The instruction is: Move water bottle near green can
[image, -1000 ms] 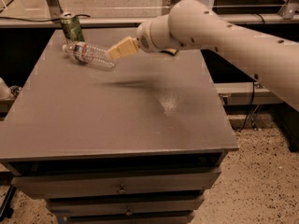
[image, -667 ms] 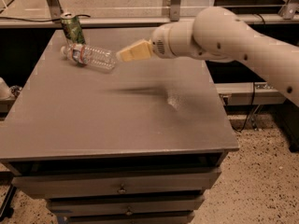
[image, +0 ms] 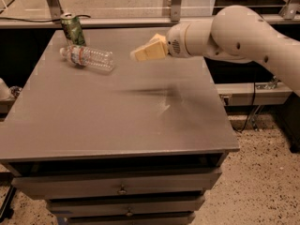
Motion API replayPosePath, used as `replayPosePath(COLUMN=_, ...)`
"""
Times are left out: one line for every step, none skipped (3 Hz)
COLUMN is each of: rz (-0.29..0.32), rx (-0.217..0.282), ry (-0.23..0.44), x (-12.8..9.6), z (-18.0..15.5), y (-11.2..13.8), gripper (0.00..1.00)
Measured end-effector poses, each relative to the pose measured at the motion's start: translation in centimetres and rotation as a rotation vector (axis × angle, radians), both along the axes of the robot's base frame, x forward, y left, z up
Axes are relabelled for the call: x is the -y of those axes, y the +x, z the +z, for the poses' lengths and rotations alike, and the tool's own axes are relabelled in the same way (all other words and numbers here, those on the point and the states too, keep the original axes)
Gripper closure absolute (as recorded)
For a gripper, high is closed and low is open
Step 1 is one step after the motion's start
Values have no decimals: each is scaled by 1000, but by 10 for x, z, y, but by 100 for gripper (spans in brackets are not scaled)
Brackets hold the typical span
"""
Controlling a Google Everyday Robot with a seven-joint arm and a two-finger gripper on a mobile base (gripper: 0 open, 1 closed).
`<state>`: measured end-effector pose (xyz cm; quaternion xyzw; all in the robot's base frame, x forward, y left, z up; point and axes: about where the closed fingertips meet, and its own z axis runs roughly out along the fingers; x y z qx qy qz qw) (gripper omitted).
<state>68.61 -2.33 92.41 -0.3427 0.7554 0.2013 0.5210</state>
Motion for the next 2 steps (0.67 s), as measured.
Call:
replayPosePath(rz=68, rx=115, ry=-73, x=-2, z=31, y=5, gripper=0)
replayPosePath(rz=68, rx=115, ry=-73, x=-2, z=31, y=5, gripper=0)
